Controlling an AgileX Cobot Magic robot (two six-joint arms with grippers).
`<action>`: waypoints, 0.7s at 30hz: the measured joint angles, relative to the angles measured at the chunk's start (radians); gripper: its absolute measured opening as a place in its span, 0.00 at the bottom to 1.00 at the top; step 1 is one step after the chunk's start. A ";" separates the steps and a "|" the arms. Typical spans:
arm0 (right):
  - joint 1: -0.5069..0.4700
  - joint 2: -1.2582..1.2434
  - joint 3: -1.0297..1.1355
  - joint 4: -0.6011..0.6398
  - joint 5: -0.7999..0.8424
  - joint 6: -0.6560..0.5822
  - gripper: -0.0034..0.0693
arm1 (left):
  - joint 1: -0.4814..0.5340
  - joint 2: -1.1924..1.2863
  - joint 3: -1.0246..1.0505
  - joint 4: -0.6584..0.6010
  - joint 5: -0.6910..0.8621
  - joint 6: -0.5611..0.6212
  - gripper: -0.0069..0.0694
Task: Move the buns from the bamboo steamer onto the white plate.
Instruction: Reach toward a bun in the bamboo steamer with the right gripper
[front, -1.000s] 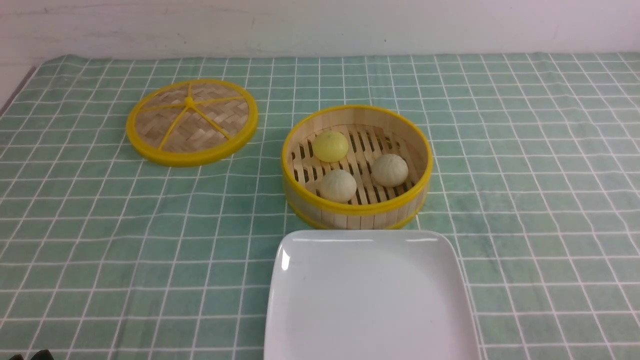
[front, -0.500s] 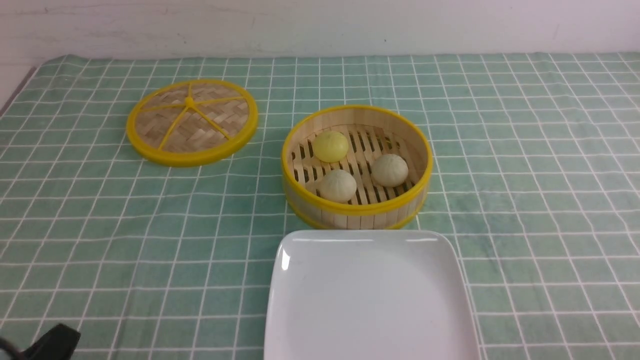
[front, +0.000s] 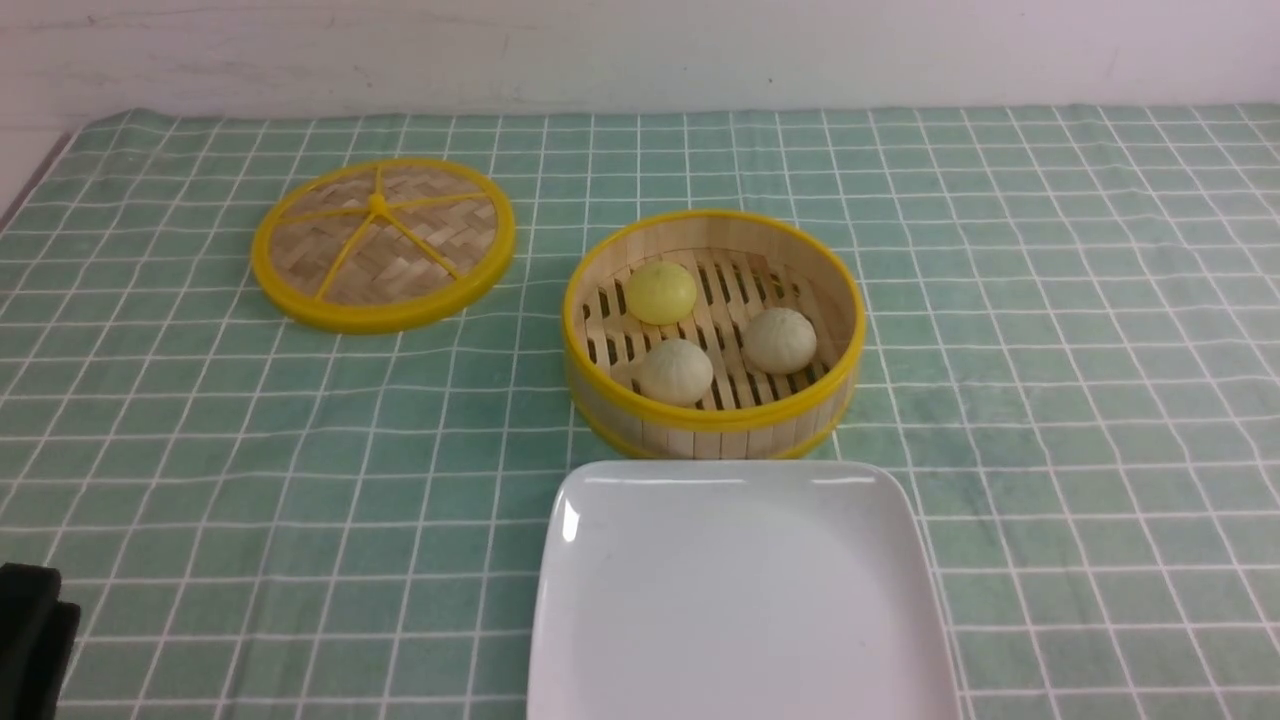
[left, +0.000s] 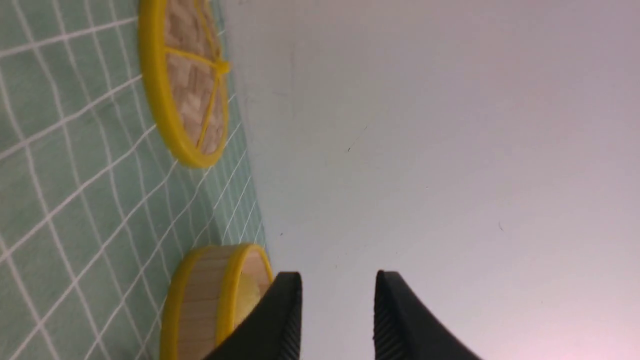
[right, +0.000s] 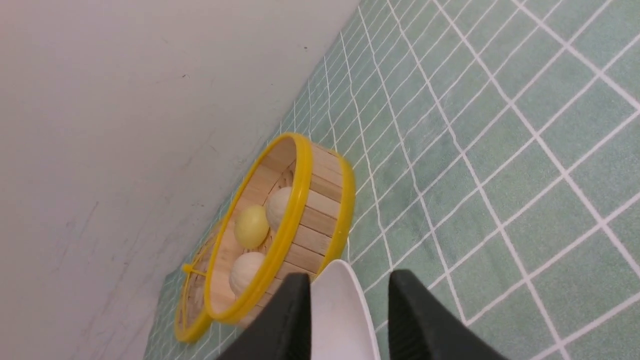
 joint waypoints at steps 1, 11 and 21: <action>0.000 0.000 -0.029 -0.001 0.000 -0.032 0.38 | 0.000 0.000 -0.024 0.036 0.007 0.040 0.38; 0.000 0.247 -0.310 -0.113 0.055 -0.378 0.38 | 0.000 0.180 -0.372 0.270 0.378 0.334 0.11; 0.001 0.829 -0.565 -0.105 0.472 -0.615 0.08 | 0.000 0.743 -0.517 0.228 0.857 0.486 0.09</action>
